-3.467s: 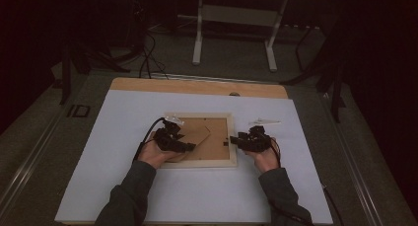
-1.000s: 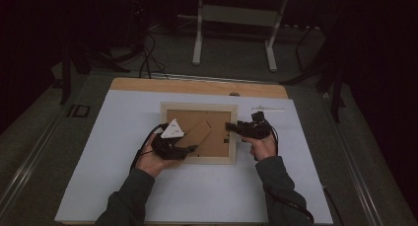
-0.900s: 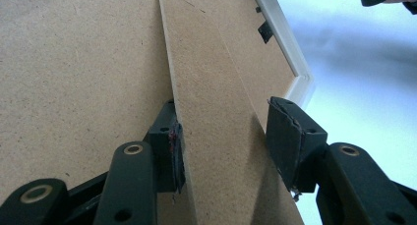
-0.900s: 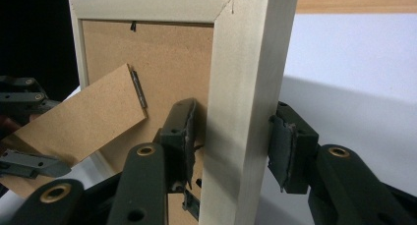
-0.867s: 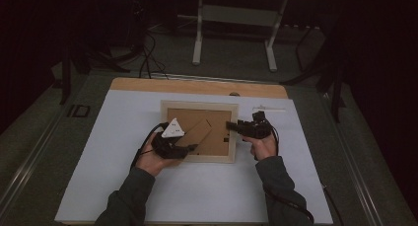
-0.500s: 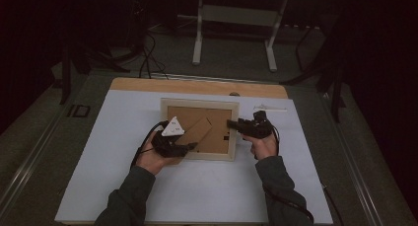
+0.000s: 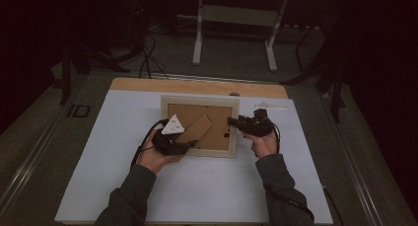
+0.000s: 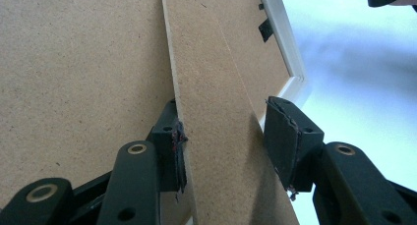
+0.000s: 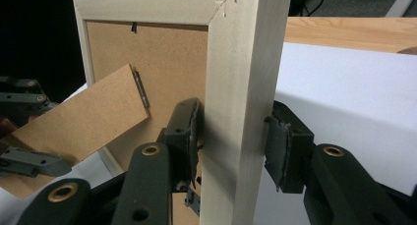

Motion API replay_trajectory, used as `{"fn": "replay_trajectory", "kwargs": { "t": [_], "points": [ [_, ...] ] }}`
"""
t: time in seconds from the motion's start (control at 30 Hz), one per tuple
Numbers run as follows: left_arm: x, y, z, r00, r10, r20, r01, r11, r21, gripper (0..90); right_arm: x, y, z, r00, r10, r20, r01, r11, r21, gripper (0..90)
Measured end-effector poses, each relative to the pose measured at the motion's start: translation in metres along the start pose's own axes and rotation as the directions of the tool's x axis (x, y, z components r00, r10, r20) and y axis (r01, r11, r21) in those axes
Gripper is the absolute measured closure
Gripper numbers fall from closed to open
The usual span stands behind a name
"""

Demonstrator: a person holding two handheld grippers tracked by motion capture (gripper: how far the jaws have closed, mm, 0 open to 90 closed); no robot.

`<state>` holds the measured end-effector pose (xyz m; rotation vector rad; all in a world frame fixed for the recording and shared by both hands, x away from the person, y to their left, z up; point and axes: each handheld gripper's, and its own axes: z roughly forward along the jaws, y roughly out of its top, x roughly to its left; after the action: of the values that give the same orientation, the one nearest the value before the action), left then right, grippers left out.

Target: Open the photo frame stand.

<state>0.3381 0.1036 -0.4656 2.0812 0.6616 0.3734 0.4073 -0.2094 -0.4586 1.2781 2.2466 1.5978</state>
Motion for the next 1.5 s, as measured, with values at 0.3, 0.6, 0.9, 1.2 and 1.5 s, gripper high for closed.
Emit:
{"fn": "replay_trajectory", "kwargs": {
  "t": [0.3,0.6,0.9,1.2,1.5],
  "points": [
    [0.004,-0.001,-0.003,0.9996,-0.02,0.022,0.02,0.9998,-0.001,52.6,0.001,0.0,-0.002,0.9999,-0.013,-0.01,0.013,1.0,-0.011,60.4],
    [0.014,-0.007,-0.02,0.9977,-0.065,0.021,0.065,0.9974,-0.031,48.2,-0.001,-0.002,-0.002,0.9999,-0.005,-0.011,0.005,1.0,-0.016,60.6],
    [0.035,-0.014,-0.05,0.9854,-0.165,-0.043,0.157,0.9778,-0.139,46.4,-0.001,-0.002,-0.002,0.9998,-0.013,-0.012,0.013,1.0,-0.019,60.7],
    [0.063,-0.025,-0.054,0.953,-0.263,-0.15,0.244,0.9604,-0.133,43.2,0.001,-0.001,-0.003,0.9996,-0.026,-0.013,0.026,0.999,-0.021,60.8],
    [0.082,-0.029,-0.044,0.9274,-0.349,-0.136,0.333,0.9347,-0.124,40.4,0.001,0.0,-0.003,0.9992,-0.037,-0.016,0.036,0.999,-0.023,61.0]
  ]
}}
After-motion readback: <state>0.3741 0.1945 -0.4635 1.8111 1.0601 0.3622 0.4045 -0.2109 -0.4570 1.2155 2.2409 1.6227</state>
